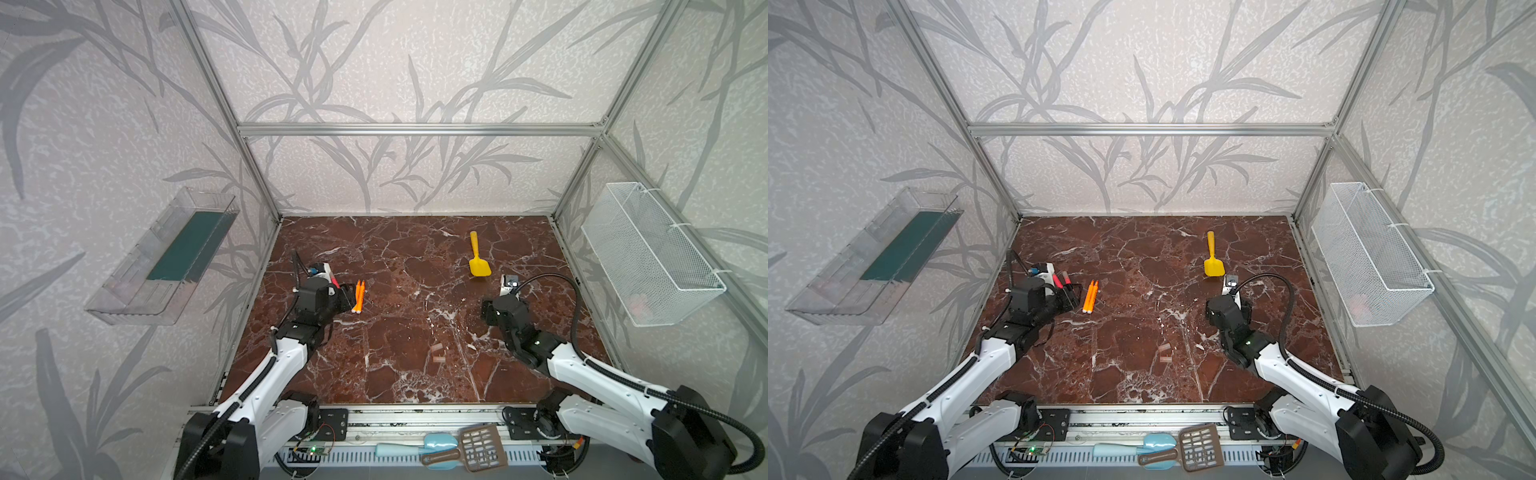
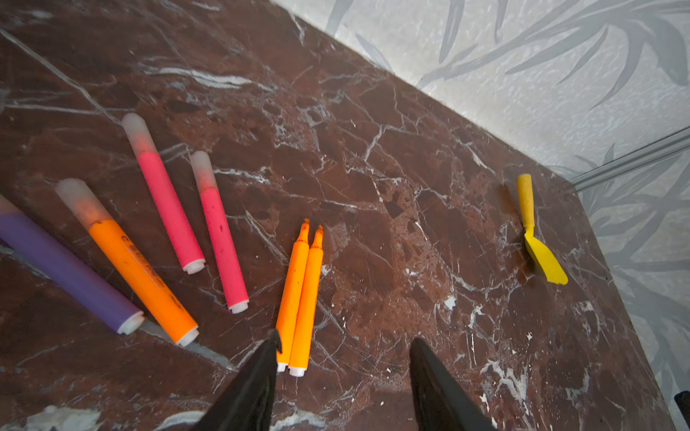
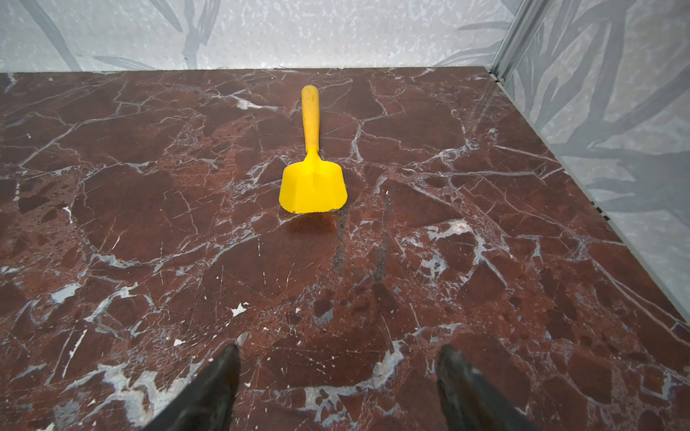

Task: Insert the pens into the pen caps
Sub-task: 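Lower the capped pink marker beside the other markers with the left gripper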

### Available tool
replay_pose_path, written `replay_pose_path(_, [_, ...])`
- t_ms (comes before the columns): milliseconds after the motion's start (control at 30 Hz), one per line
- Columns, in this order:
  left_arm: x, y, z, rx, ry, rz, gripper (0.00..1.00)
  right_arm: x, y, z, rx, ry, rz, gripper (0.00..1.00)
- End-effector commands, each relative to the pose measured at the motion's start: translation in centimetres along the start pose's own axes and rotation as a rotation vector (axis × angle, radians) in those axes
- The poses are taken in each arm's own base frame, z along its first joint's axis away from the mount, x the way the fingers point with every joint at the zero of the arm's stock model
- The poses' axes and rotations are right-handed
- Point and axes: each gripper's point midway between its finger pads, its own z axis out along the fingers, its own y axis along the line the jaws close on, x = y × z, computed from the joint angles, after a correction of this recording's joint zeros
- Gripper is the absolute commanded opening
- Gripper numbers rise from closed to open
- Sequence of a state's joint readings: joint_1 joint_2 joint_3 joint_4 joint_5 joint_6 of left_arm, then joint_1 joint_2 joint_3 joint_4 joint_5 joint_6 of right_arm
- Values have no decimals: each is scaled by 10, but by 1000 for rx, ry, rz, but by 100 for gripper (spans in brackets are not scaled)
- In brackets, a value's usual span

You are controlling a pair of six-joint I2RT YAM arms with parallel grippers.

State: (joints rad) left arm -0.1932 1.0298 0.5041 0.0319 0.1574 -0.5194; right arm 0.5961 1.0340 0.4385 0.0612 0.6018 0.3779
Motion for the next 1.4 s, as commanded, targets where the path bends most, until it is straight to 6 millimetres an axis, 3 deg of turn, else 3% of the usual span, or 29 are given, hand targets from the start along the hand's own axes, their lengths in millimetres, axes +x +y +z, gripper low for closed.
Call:
replay_pose_path(0, [15, -19, 7, 35, 48, 91, 58, -9, 2, -1, 1, 4, 17, 81])
replay_pose_path(167, [29, -25, 22, -126, 81, 246, 55, -9, 3, 1, 5, 7, 13, 82])
replay_pose_path(733, [61, 8, 77, -366, 293, 311, 36, -8, 4, 1, -4, 7, 12, 81])
replay_pose_path(1000, [58, 29, 81, -505, 290, 306, 37, -8, 4, 1, -6, 3, 12, 81])
replay_pose_path(1200, [62, 31, 85, -513, 303, 308, 39, -8, 5, 1, -6, 18, 7, 82])
replay_pose_path(1367, [67, 31, 90, -505, 322, 306, 35, -9, 5, 1, -3, 16, 7, 82])
